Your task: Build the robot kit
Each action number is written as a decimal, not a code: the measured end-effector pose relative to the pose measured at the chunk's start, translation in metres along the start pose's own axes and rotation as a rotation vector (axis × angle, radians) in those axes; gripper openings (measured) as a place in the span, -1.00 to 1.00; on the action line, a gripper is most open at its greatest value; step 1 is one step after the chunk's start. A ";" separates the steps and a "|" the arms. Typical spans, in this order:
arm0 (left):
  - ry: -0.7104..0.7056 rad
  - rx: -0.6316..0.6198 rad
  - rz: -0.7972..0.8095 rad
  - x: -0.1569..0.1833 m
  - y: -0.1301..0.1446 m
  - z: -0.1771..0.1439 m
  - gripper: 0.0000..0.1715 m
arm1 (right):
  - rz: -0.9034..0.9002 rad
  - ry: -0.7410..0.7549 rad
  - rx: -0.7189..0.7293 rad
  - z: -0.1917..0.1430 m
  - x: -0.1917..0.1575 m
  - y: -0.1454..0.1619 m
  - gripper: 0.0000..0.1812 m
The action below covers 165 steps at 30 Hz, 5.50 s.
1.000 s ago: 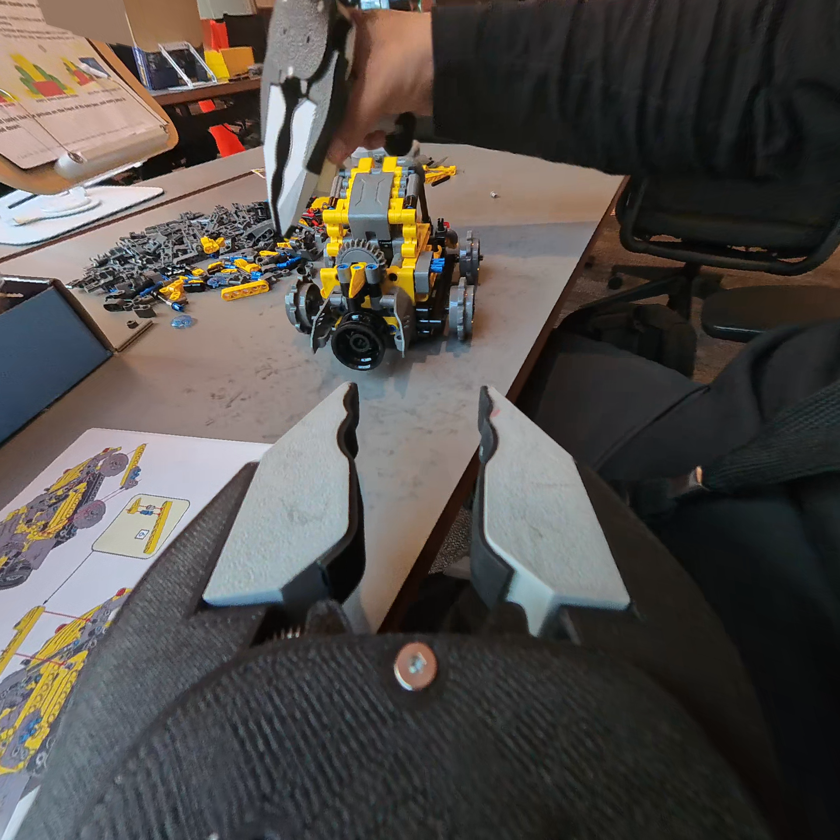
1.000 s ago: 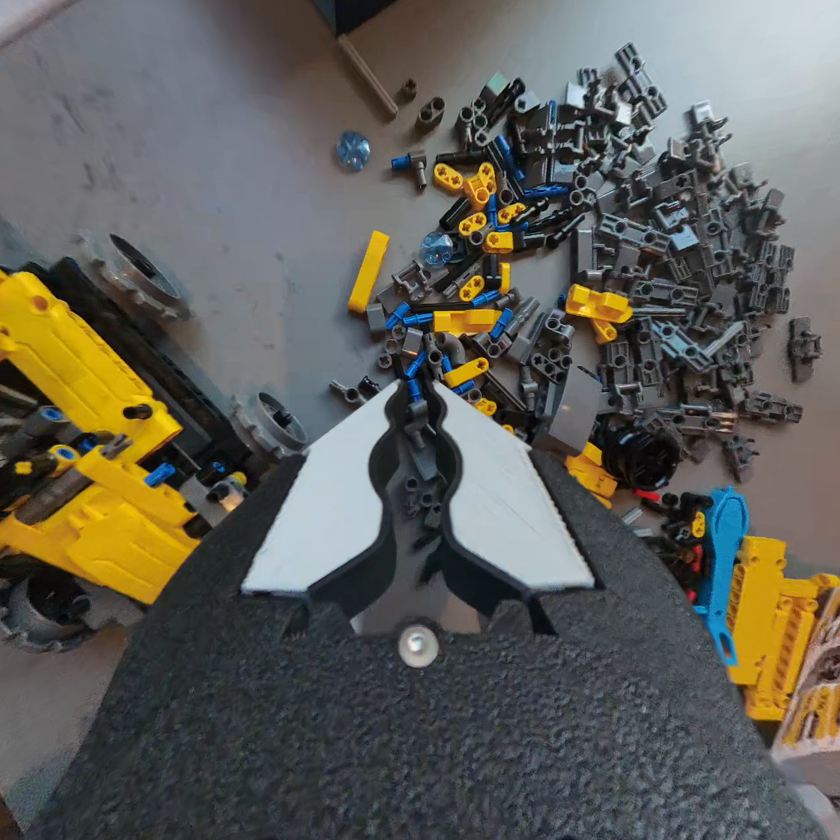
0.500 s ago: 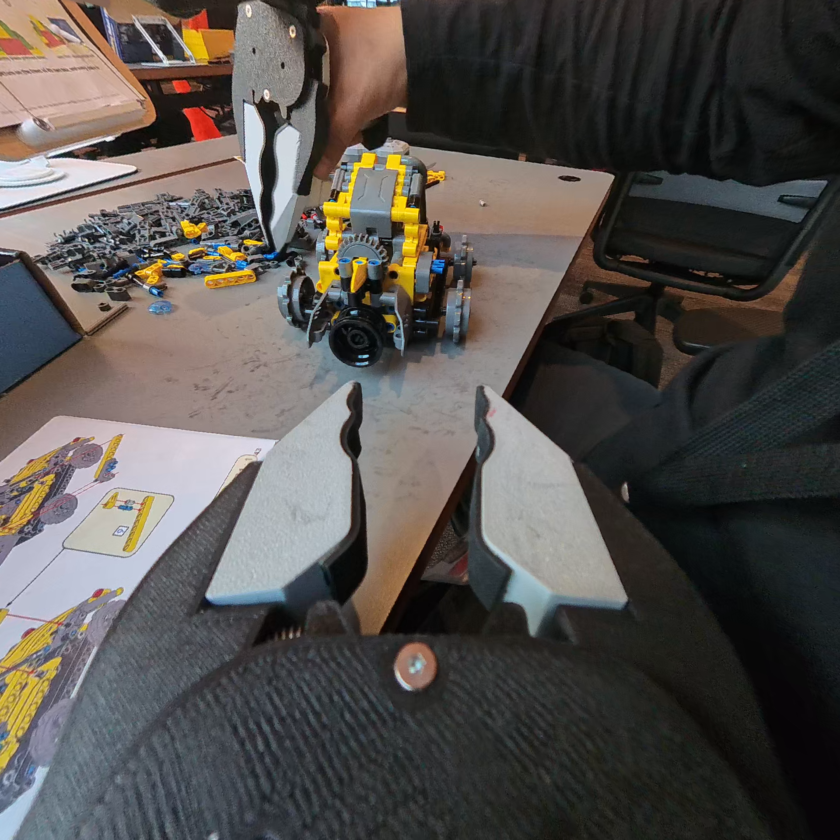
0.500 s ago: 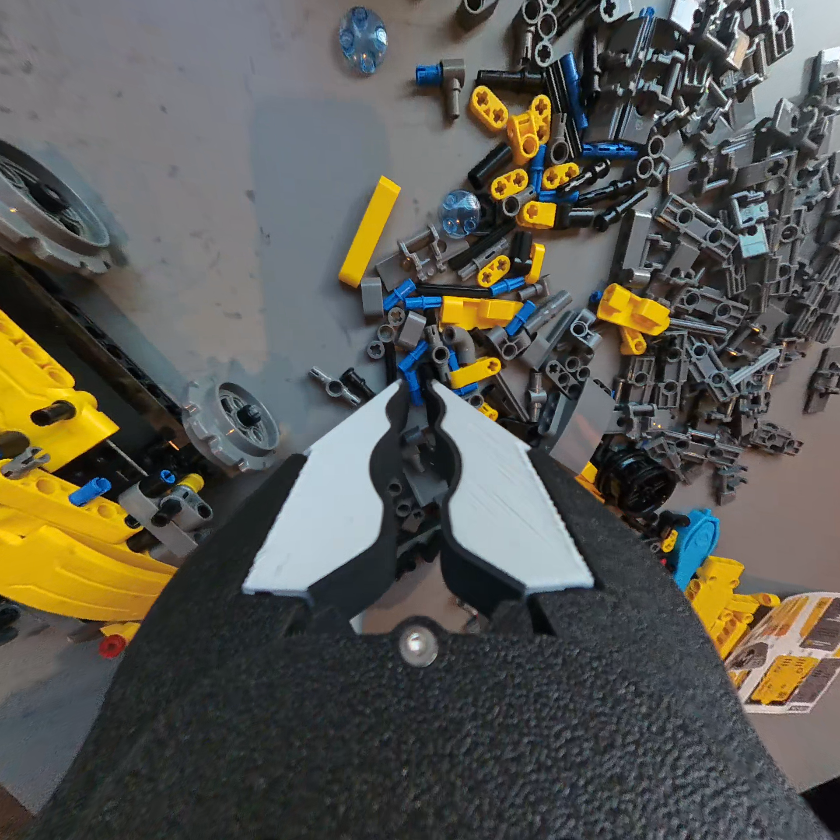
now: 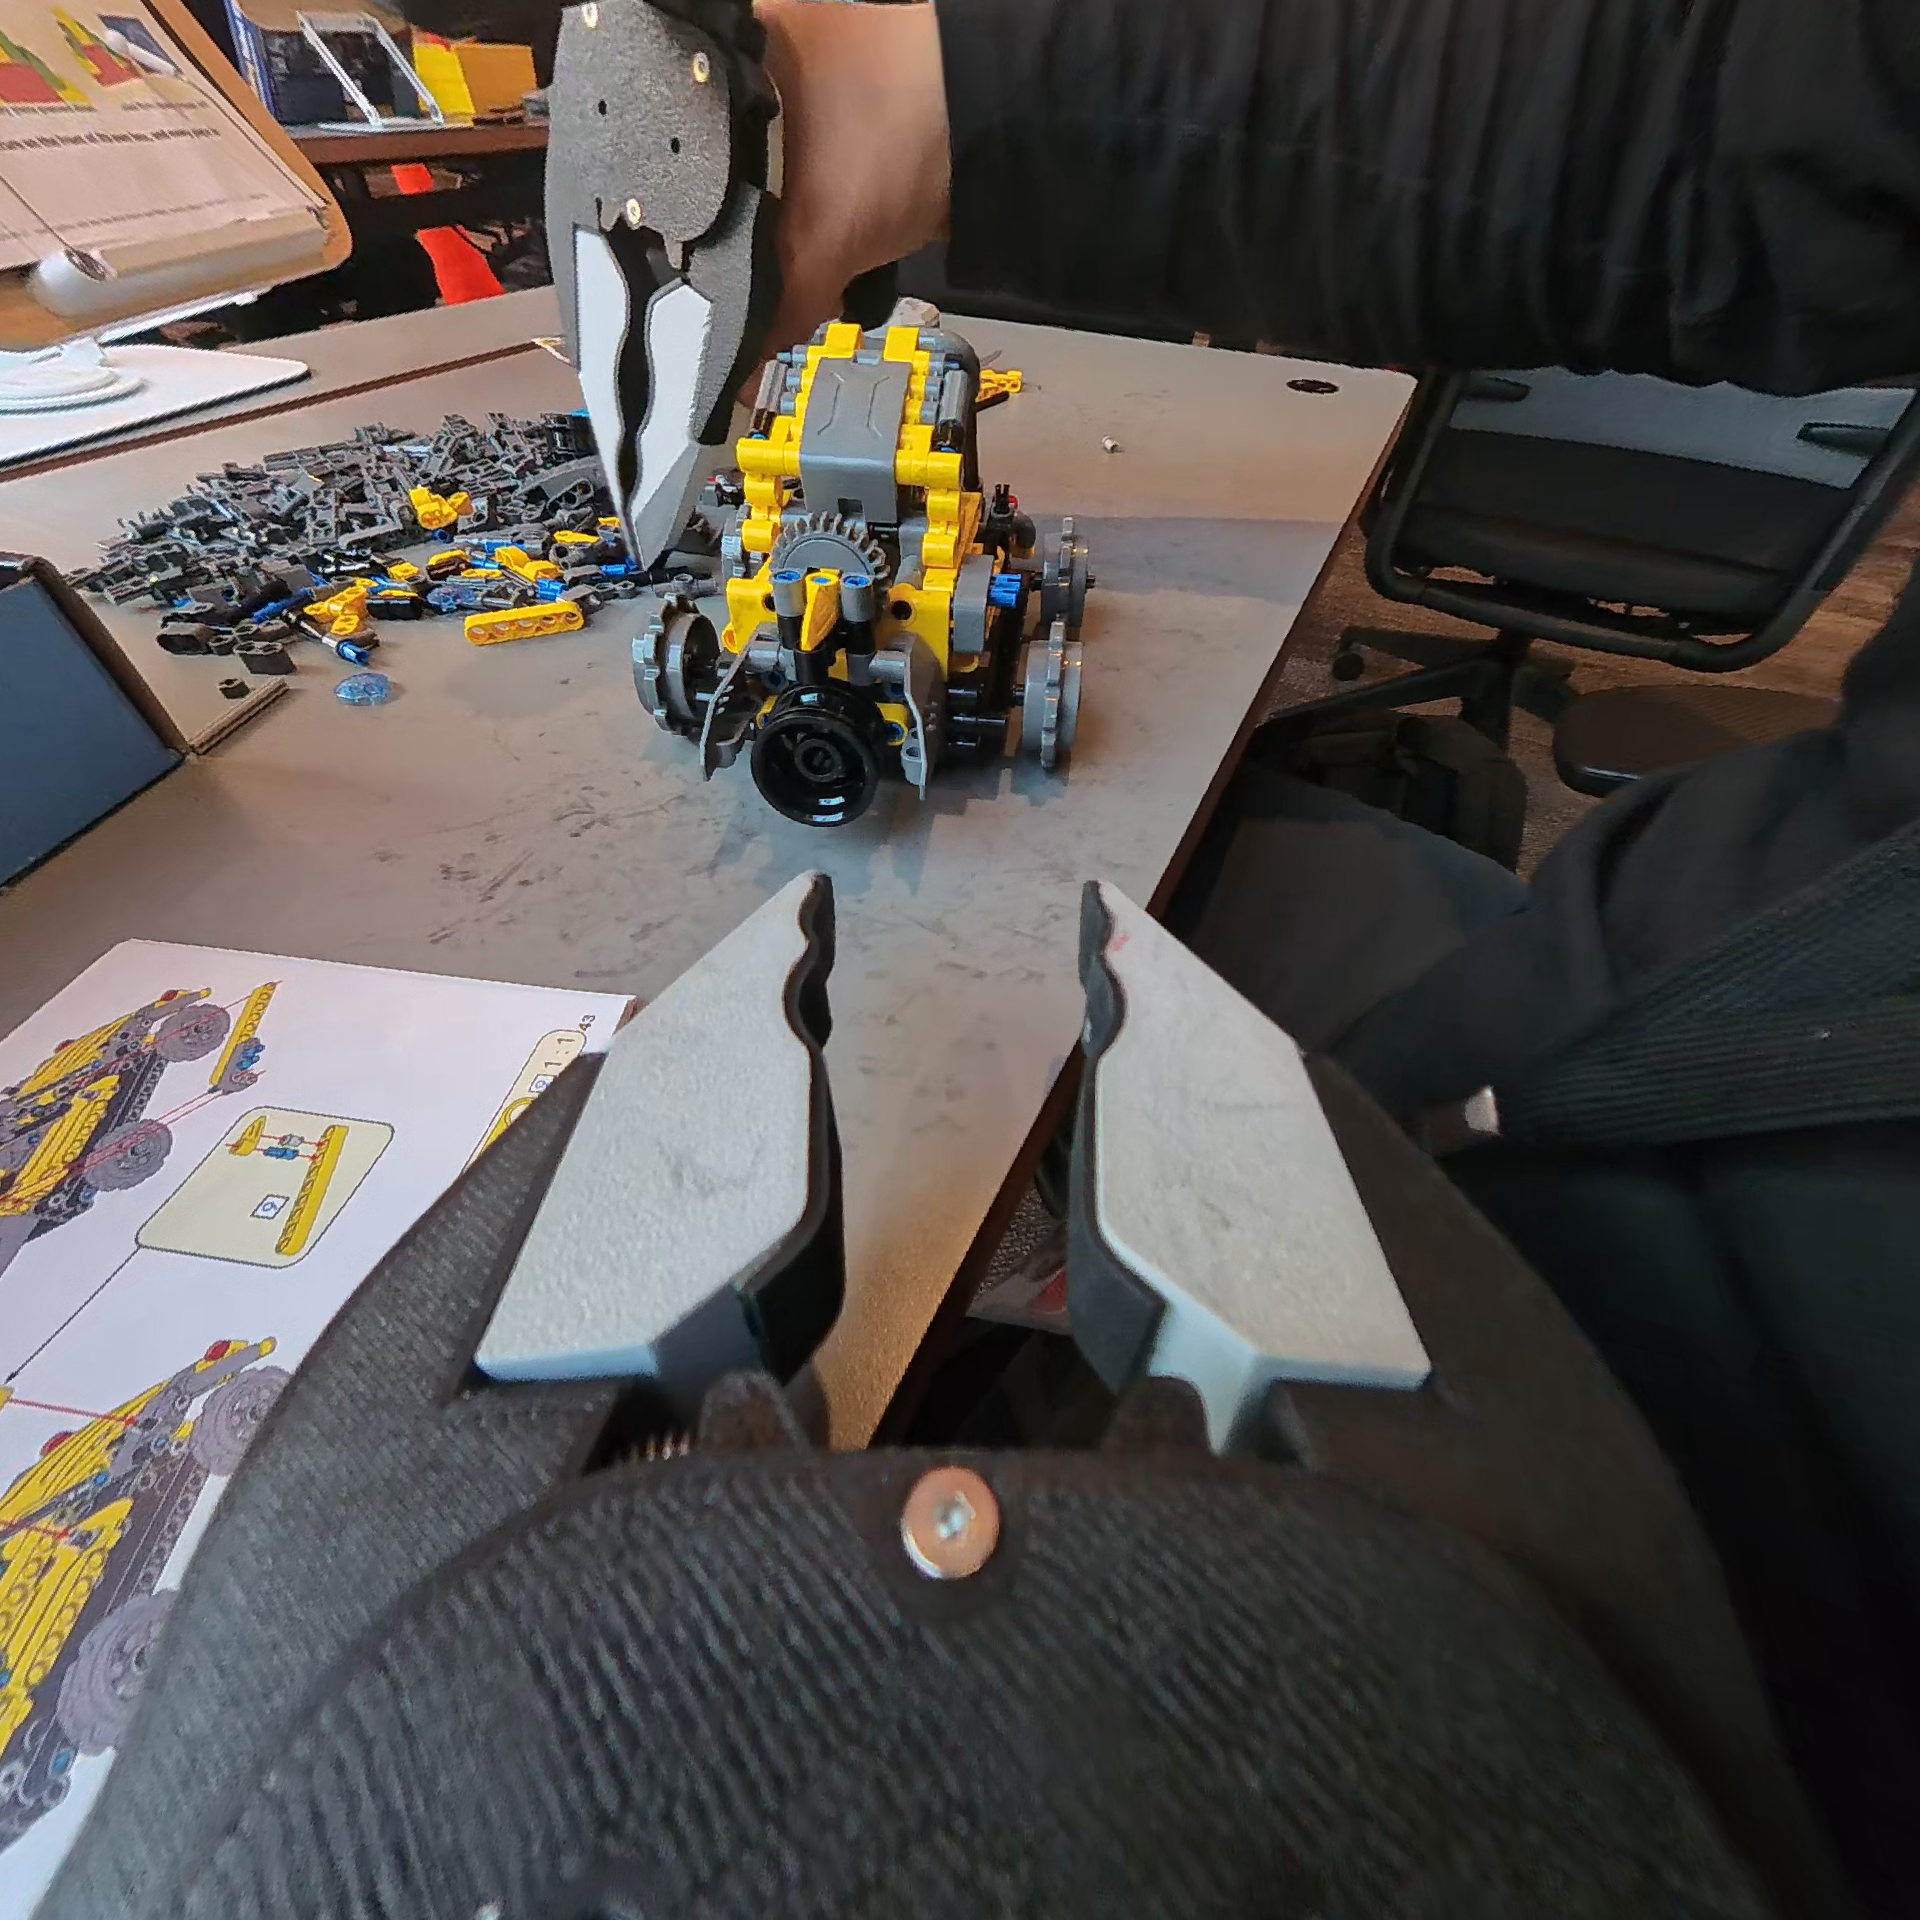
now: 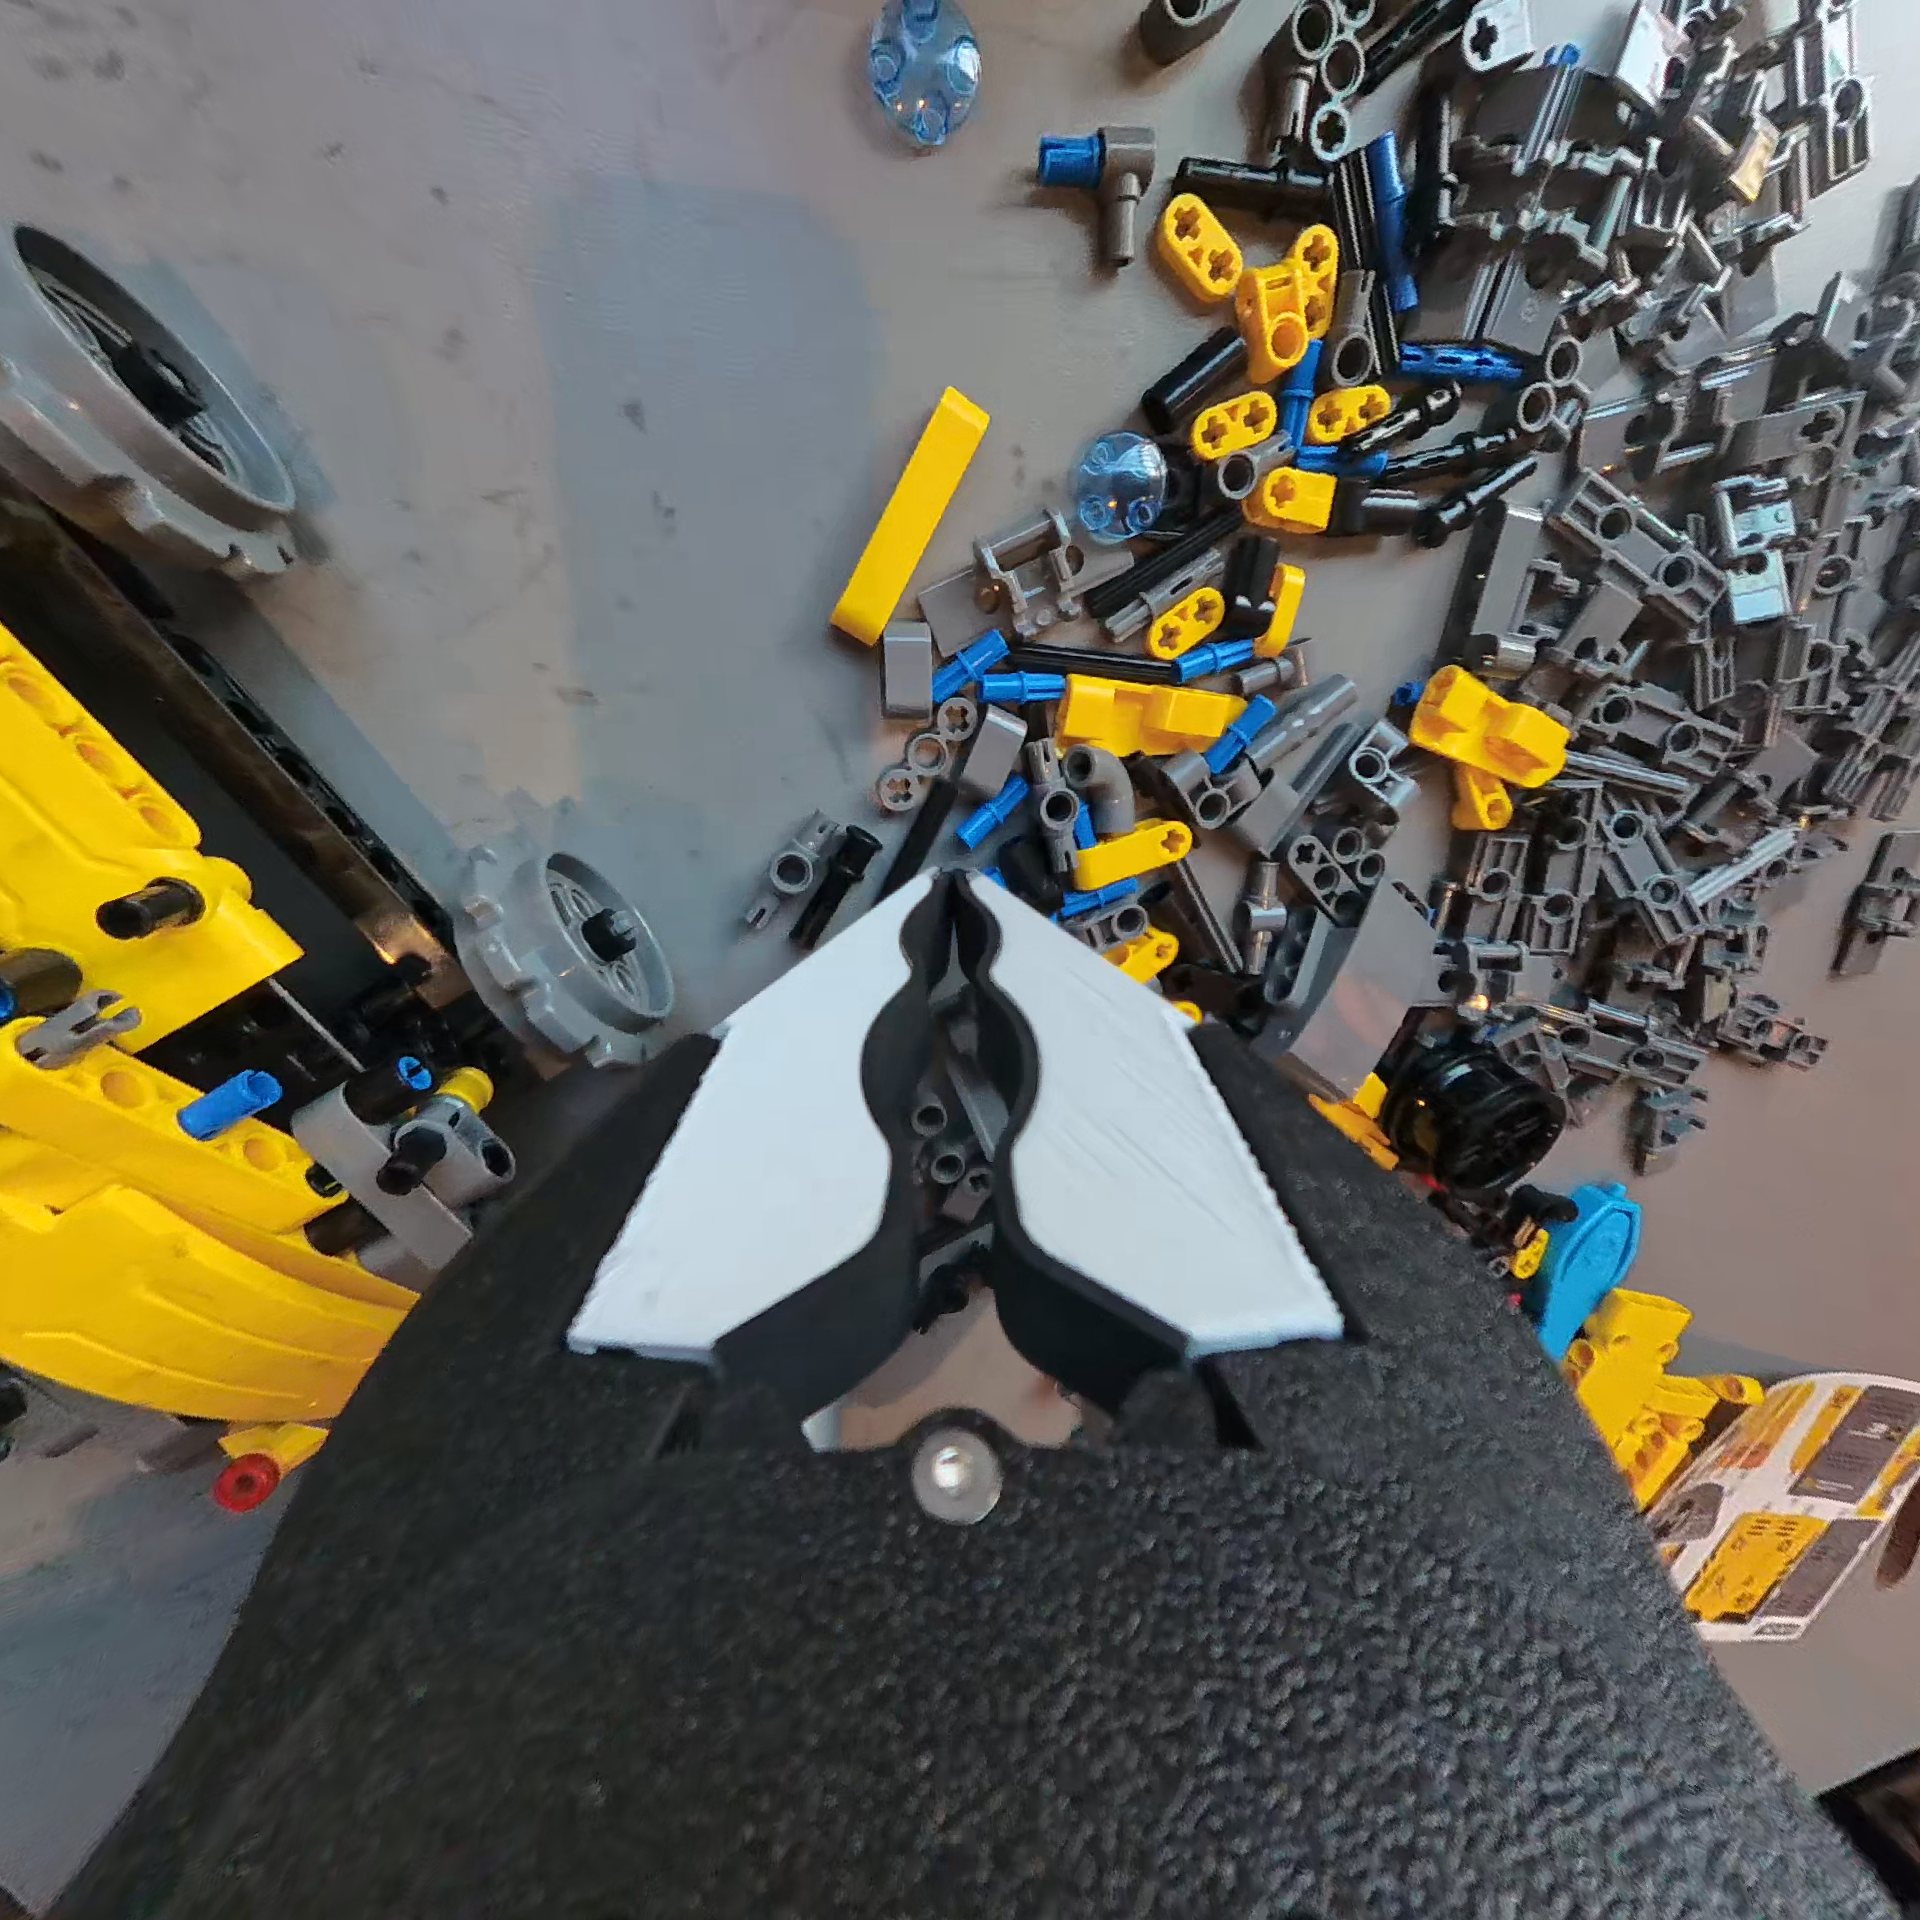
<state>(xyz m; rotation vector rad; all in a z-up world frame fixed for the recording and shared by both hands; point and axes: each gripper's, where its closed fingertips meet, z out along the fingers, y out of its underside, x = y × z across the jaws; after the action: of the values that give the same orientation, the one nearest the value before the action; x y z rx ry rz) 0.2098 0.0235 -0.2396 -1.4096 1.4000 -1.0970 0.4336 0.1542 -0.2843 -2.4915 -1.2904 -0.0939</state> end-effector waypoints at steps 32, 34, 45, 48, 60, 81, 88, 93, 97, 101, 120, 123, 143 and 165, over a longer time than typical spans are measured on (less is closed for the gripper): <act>0.016 -0.005 0.003 0.002 0.003 0.001 -0.52 | 0.170 0.071 0.136 -0.099 0.005 0.034 -0.95; 0.016 -0.005 0.002 0.002 0.003 0.001 -0.52 | 0.265 0.068 0.168 -0.120 -0.001 0.063 -0.95; 0.011 -0.010 0.002 0.001 0.003 0.002 -0.55 | 0.609 0.022 -0.066 -0.105 -0.053 0.242 -0.95; 0.010 -0.014 0.010 0.001 0.004 0.003 -0.56 | 0.643 0.016 -0.078 -0.104 -0.055 0.252 -0.95; 0.018 -0.013 0.027 0.003 0.005 0.003 -0.57 | 0.649 -0.009 -0.115 -0.088 -0.067 0.268 -0.90; 0.027 -0.015 0.031 0.004 0.006 0.002 -0.56 | 0.563 0.112 0.223 -0.145 -0.047 0.178 -0.86; 0.028 -0.019 0.035 0.005 0.007 0.002 -0.56 | 0.505 0.129 0.338 -0.141 -0.051 0.126 -0.87; 0.030 -0.017 0.034 0.005 0.006 0.002 -0.56 | 0.499 0.063 0.280 -0.103 -0.072 0.117 -0.88; 0.033 -0.017 0.035 0.005 0.007 0.002 -0.56 | 0.520 0.035 0.248 -0.082 -0.081 0.120 -0.89; 0.035 -0.015 0.031 0.005 0.006 0.001 -0.56 | 0.571 0.082 0.273 -0.082 -0.064 0.118 -0.91; 0.035 -0.006 0.028 0.004 0.006 0.002 -0.59 | 0.767 0.361 0.365 -0.074 0.040 0.083 -0.95; 0.038 -0.005 0.028 0.004 0.006 0.002 -0.59 | 0.810 0.323 0.338 -0.066 0.051 0.089 -0.94; 0.042 0.018 -0.046 0.000 -0.006 0.000 -0.57 | 0.600 0.141 0.157 -0.040 0.056 0.014 -0.90; -0.083 -0.417 -0.075 -0.195 -0.079 0.228 -0.52 | 0.827 0.727 0.969 -0.156 0.119 0.073 -0.56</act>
<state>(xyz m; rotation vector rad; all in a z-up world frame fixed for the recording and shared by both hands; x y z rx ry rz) 0.4519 0.2169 -0.2262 -1.7920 1.5868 -0.8084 0.5765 0.1582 -0.1319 -1.6582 0.0773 -0.1162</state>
